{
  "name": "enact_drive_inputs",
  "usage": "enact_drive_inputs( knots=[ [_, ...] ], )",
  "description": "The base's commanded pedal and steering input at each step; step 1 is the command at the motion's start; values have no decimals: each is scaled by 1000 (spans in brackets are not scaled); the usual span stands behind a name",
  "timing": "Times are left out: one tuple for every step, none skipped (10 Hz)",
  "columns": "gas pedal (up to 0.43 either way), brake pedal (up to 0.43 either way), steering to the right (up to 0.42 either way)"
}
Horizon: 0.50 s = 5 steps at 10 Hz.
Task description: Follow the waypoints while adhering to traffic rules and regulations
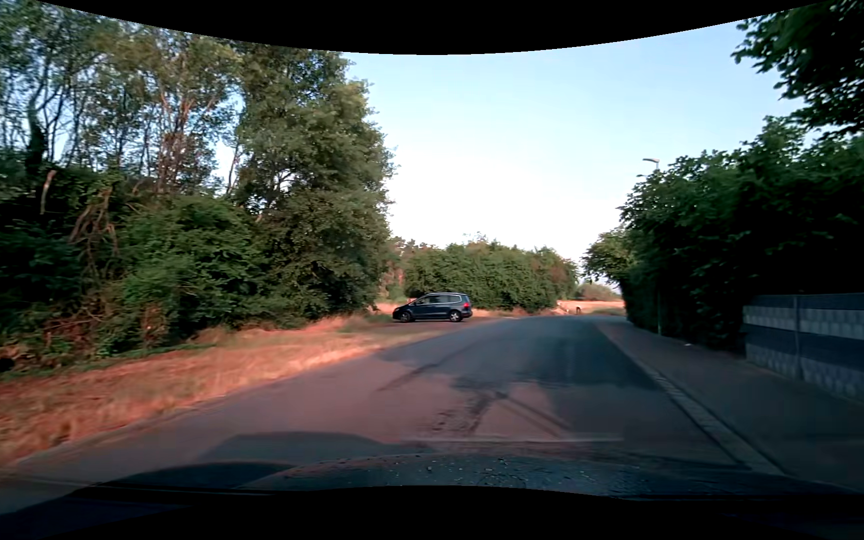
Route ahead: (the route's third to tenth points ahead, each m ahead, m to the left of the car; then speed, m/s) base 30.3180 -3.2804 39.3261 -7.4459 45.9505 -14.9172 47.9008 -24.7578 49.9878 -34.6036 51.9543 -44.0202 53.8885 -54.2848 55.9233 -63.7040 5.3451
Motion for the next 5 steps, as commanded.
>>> enact_drive_inputs(
  knots=[
    [59,0,274],
    [59,0,229],
    [59,0,188],
    [59,0,155],
    [59,0,122]
  ],
)
